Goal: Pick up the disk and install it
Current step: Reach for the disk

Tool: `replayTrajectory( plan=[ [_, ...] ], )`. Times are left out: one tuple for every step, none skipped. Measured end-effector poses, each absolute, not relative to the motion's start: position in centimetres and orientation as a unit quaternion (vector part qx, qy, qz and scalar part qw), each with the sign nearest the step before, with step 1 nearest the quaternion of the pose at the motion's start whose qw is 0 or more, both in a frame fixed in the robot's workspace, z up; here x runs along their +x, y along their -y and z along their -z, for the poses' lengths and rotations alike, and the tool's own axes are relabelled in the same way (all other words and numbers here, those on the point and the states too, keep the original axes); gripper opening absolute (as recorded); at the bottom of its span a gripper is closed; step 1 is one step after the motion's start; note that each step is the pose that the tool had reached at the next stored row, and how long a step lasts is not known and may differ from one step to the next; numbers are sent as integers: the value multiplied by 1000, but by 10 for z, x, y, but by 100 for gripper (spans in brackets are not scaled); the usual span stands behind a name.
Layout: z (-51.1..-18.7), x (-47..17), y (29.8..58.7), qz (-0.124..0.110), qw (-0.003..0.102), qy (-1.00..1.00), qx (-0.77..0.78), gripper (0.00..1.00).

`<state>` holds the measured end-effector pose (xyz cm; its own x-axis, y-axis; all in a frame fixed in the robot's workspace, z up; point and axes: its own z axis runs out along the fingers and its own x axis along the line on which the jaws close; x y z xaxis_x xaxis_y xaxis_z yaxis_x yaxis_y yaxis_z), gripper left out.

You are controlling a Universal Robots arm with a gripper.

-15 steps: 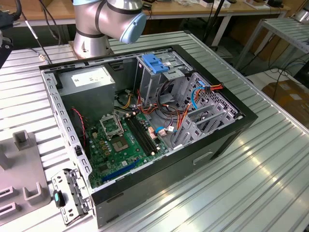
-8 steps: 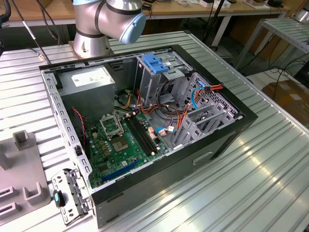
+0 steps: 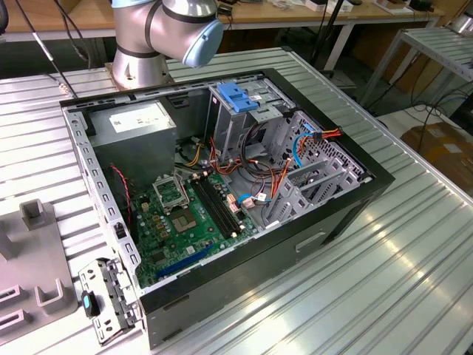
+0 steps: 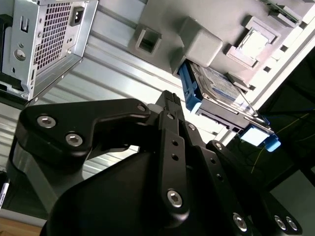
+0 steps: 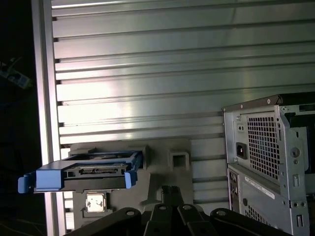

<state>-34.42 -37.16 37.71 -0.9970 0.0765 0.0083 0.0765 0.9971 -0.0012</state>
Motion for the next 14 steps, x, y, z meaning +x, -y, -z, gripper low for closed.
replayTrajectory(
  plan=[
    [-377,-344,372,0,4,999,-38,11],
    [-377,-344,372,0,4,999,-38,11],
    [-377,-344,372,0,4,999,-38,11],
    [-377,-344,372,0,4,999,-38,11],
    [-377,-344,372,0,4,999,-38,11],
    [-377,-344,372,0,4,999,-38,11],
    [-377,-344,372,0,4,999,-38,11],
    [-377,-344,372,0,4,999,-38,11],
    [-377,-345,372,0,4,999,-38,11],
    [-377,-345,372,0,4,999,-38,11],
    [-377,-346,372,0,4,999,-38,11],
    [-377,-346,372,0,4,999,-38,11],
    [-377,-347,372,0,4,999,-38,11],
    [-377,-349,372,0,4,999,-38,11]
  ],
)
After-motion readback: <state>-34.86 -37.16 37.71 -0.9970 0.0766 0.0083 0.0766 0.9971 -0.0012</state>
